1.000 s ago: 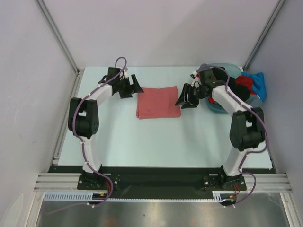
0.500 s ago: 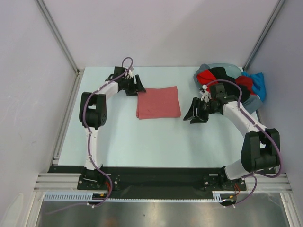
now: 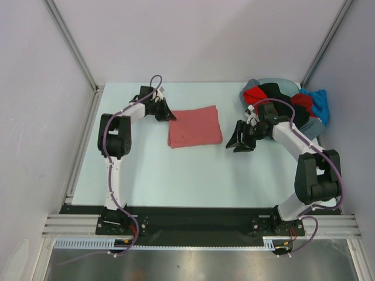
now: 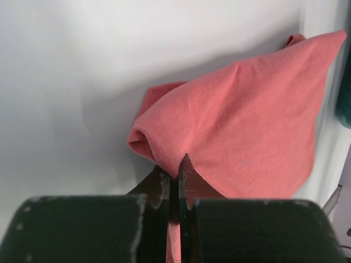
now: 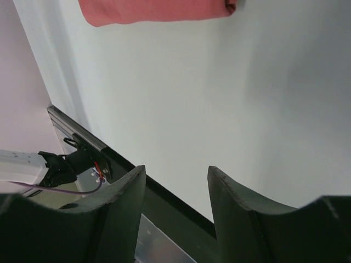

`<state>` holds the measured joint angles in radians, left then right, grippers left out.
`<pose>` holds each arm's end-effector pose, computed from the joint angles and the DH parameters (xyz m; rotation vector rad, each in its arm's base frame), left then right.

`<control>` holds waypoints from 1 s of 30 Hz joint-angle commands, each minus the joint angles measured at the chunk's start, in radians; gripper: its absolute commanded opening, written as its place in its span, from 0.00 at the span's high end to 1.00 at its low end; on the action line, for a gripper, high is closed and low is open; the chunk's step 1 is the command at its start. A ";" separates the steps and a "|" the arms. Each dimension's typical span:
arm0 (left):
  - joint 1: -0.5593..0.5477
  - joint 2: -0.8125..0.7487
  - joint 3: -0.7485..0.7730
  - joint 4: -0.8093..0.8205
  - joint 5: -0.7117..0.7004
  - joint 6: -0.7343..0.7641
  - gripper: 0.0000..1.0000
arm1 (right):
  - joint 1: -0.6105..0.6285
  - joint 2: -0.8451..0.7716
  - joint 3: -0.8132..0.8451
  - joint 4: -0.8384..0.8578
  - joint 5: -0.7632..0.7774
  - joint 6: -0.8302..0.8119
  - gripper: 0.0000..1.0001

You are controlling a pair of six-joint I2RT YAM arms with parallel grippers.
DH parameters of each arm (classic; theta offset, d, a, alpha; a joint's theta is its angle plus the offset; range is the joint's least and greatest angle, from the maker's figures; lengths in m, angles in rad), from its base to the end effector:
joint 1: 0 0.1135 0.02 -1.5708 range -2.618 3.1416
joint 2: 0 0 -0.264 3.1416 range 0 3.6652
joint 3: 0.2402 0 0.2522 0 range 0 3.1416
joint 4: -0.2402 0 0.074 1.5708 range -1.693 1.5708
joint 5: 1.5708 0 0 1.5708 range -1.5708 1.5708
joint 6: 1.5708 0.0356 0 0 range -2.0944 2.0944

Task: Fold and stack the t-shirts
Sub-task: Neatly place the folded tshirt to the corner

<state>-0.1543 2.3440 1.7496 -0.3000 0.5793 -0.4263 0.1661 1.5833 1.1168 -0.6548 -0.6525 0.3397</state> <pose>0.4969 -0.0970 0.1340 -0.0790 2.5028 -0.9619 0.3056 0.0732 0.2288 0.0259 2.6967 1.0346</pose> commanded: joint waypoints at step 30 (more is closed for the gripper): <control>0.289 0.176 0.625 -0.259 -0.840 0.537 1.00 | 0.096 0.308 0.408 -0.258 0.094 0.007 0.47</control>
<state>0.1261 2.5210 2.3226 -0.7025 -0.1581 0.0006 0.2447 1.8633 1.4429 -0.8227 -0.5945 0.3717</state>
